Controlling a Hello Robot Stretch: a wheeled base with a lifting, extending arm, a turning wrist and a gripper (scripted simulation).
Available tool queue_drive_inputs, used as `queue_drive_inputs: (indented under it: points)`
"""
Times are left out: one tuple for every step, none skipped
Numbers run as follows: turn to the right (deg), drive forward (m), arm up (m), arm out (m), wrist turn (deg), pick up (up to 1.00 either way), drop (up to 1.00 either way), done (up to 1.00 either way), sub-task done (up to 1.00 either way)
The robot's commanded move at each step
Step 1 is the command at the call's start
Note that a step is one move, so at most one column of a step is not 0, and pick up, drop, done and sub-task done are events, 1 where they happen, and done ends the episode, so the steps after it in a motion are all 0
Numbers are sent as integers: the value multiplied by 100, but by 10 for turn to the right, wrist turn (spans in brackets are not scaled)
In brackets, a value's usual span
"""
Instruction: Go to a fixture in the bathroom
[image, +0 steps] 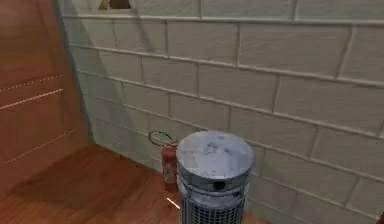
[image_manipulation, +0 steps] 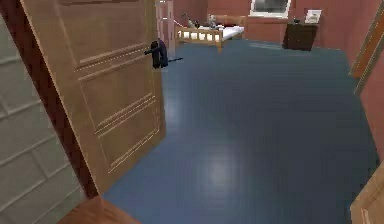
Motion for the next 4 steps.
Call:
queue_drive_inputs:
  points:
    - [-450, 0, 0, 0, 0, 0, 0, 0, 0]
    - [-150, 0, 0, 0, 0, 0, 0, 0, 0]
    - [0, 100, 0, 0, 0, 0, 0, 0, 0]
    - [0, 95, 0, 0, 0, 0, 0, 0, 0]
